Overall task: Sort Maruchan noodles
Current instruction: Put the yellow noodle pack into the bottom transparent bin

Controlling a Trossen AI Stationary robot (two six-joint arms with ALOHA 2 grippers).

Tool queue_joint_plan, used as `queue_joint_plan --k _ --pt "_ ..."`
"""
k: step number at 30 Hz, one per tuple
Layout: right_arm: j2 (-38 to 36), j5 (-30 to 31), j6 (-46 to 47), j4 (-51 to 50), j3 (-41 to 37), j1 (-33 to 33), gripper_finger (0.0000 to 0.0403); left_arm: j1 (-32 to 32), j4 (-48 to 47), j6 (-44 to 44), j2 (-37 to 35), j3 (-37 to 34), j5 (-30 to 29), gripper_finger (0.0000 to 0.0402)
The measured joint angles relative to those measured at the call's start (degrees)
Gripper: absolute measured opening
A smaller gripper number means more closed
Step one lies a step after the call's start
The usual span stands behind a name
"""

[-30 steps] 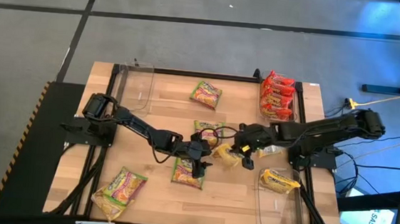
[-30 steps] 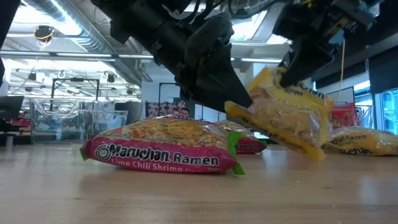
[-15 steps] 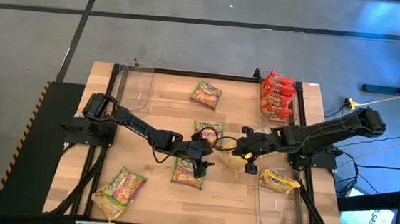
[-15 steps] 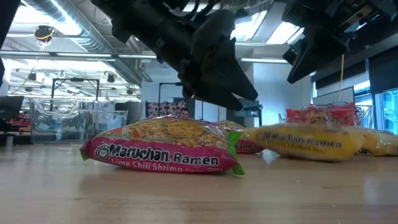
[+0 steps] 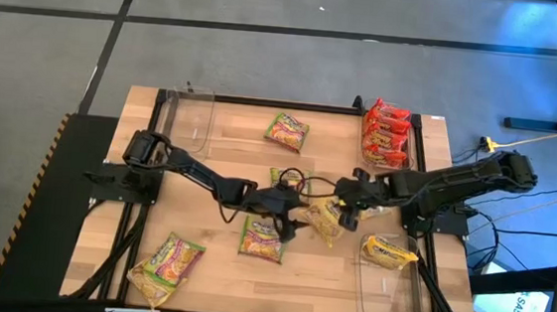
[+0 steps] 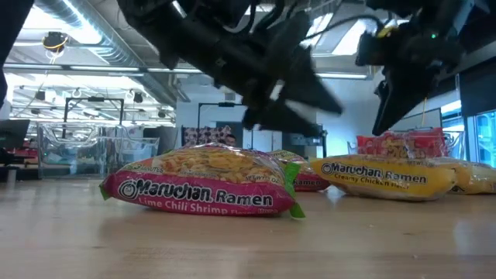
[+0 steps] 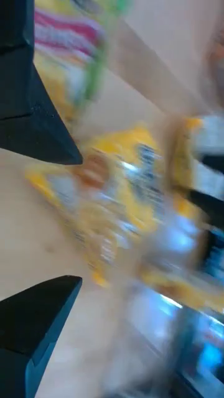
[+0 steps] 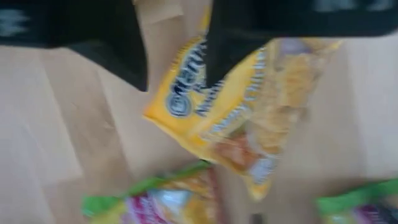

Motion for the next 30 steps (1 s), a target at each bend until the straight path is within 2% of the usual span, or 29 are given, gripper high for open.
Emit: queue_joint_plan --k 5,8,11,17,20,25,30 --pt "0.0 1.8 0.9 0.2 -2.0 -2.0 0.0252 0.0 10.7 1.2 3.7 0.0 2.1 0.0302" --pt "0.0 1.9 0.9 0.9 -2.7 -2.4 0.0298 0.1 10.2 1.9 5.7 1.3 -0.6 0.0302" --pt "0.0 2.1 0.8 1.9 -2.7 -2.2 0.0325 0.6 7.2 2.0 8.7 4.7 -2.0 0.0302" --pt "0.0 3.1 0.3 2.1 -2.7 -2.2 0.0341 1.1 -7.5 2.1 12.9 14.0 -4.7 0.0302" --pt "0.0 2.7 0.4 1.9 -2.7 -2.2 0.0342 0.4 -13.6 2.1 13.3 15.6 -5.3 0.0302" --pt "0.0 1.5 2.4 2.1 -2.7 -2.2 0.0342 -0.9 -15.5 1.8 13.3 15.4 -8.0 0.0302" --pt "0.0 -4.1 6.7 5.0 -2.7 -2.2 0.0342 -1.8 -16.6 3.3 13.4 15.1 -9.9 0.0302"
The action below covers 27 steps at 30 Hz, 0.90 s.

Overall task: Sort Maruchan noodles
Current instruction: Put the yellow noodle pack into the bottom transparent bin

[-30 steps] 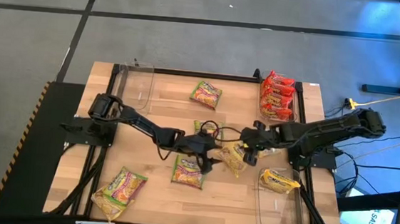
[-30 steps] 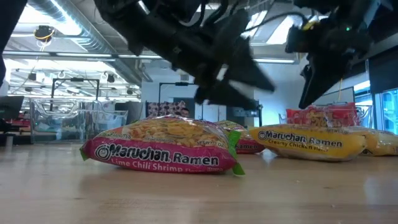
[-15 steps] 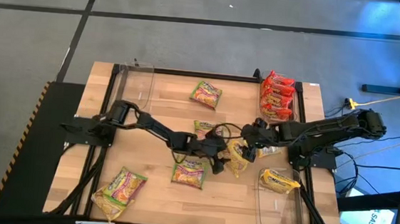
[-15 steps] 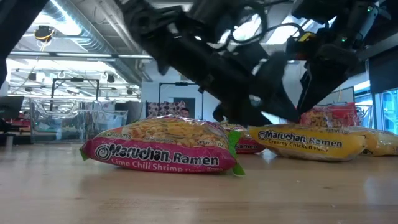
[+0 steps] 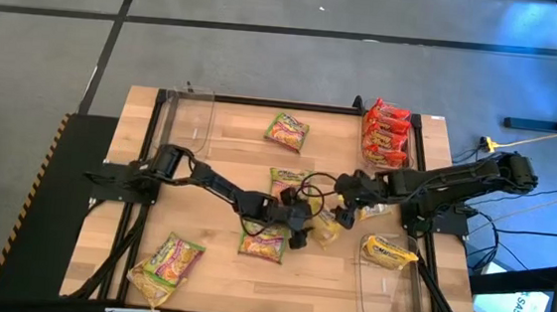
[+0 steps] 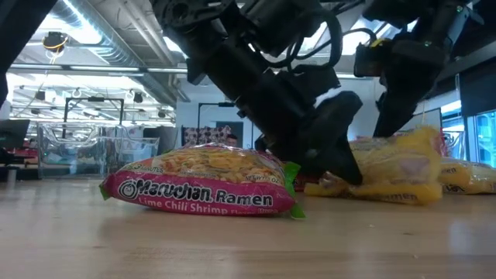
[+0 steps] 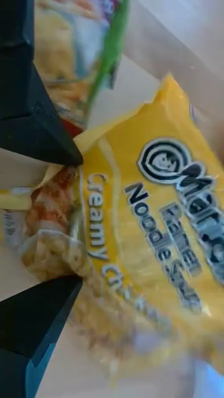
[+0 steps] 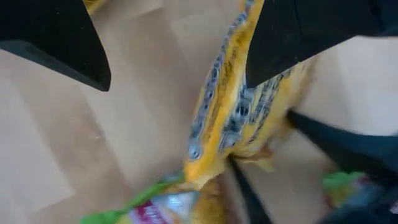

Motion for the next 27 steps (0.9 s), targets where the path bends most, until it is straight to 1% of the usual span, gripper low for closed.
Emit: queue_joint_plan --k 5,8,11,14,19,22,27 --pt "0.0 -3.4 4.5 2.0 0.0 0.0 0.0342 -0.5 -0.1 0.4 0.1 0.0 -1.9 0.0302" --pt "0.1 -3.9 6.3 4.5 0.0 0.0 0.0342 -0.5 -0.1 0.4 0.1 0.0 -2.0 0.0302" --pt "1.8 -4.4 8.6 6.0 0.0 -0.5 0.0342 -0.5 0.0 0.3 0.1 0.0 -2.1 0.0302" --pt "5.0 -4.3 10.0 6.3 0.0 -1.7 0.0342 -0.5 0.1 0.3 0.1 0.0 -2.2 0.0302" --pt "9.8 -10.4 8.4 11.7 0.0 -2.3 0.0342 -0.5 0.2 0.3 0.1 0.0 -2.2 0.0302" --pt "12.4 -13.6 7.3 13.1 0.0 -2.2 0.0342 -0.5 0.2 0.3 0.1 0.0 -2.3 0.0302" --pt "15.9 -14.4 5.8 15.7 0.0 -2.3 0.0341 -0.5 0.2 0.3 0.1 0.0 -2.3 0.0302"
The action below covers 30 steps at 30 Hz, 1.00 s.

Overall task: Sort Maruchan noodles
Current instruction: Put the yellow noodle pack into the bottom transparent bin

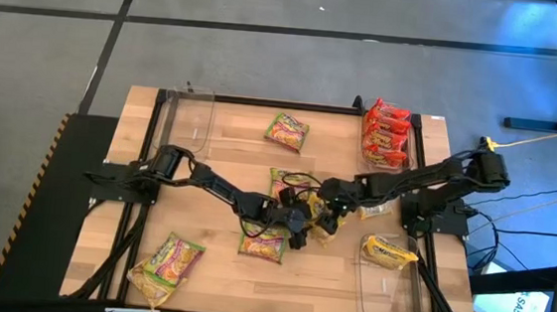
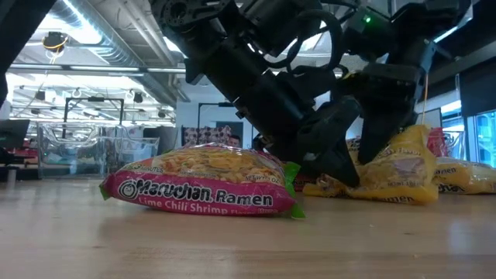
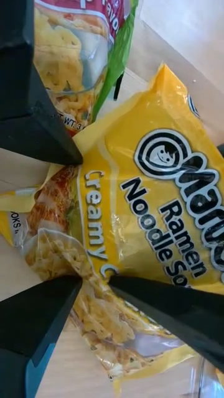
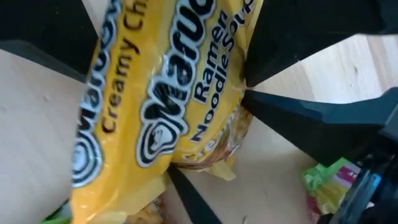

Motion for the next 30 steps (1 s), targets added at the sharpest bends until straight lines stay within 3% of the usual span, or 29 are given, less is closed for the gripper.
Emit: queue_joint_plan --k 4,13,16,23,30 --pt "0.6 -0.7 -2.5 1.1 0.0 0.0 0.031 -0.1 0.1 0.0 0.0 0.0 -0.3 0.0302" --pt "0.4 -2.4 -8.8 2.4 0.2 0.0 0.0135 -0.4 0.5 0.7 -0.1 0.0 0.0 0.0302" --pt "0.3 -2.4 -9.6 2.3 0.2 0.0 0.0099 -1.1 -0.5 0.9 -1.2 0.0 0.0 0.0302" --pt "-2.6 -1.2 -11.9 0.3 -0.1 0.1 0.0112 -5.0 -6.6 0.9 -5.9 -0.1 -0.4 0.0302" --pt "-11.3 2.7 -12.2 -7.3 3.0 6.5 0.0101 -11.3 -7.4 0.9 -8.0 0.0 -0.7 0.0302"
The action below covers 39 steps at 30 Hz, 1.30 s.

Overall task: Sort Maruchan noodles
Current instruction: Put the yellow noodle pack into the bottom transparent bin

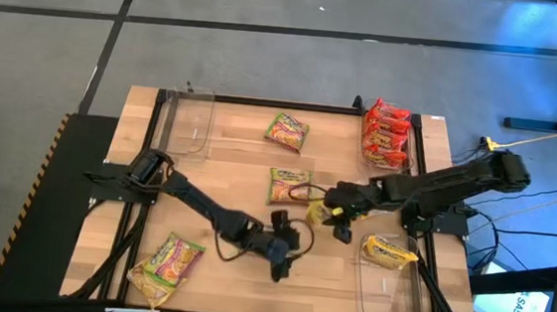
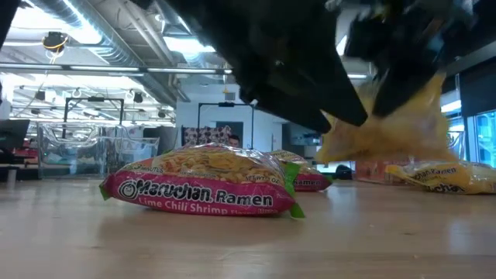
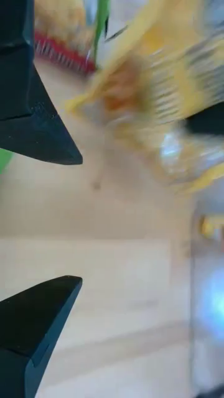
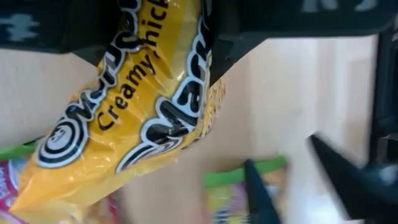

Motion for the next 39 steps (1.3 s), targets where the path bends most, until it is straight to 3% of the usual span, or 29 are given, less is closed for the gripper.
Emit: queue_joint_plan --k 9,14,19,29,39 --pt "-8.3 3.5 9.9 -18.2 9.7 18.0 0.0112 -5.4 0.1 1.2 0.1 0.0 -0.8 0.0302" --pt "-9.5 6.4 19.9 -23.8 10.4 29.3 0.0107 -6.0 0.2 0.2 0.1 0.0 -0.7 0.0302" --pt "-9.1 11.2 24.1 -28.3 10.4 38.2 0.0102 -6.1 1.4 0.4 0.1 0.0 -0.8 0.0302" --pt "-9.7 14.8 35.8 -33.7 10.4 48.0 0.0105 -5.8 2.9 0.5 0.1 0.0 -0.8 0.0302" --pt "-10.1 17.6 40.8 -36.4 10.4 52.1 0.0107 -6.0 3.0 1.9 0.2 0.0 0.3 0.0302"
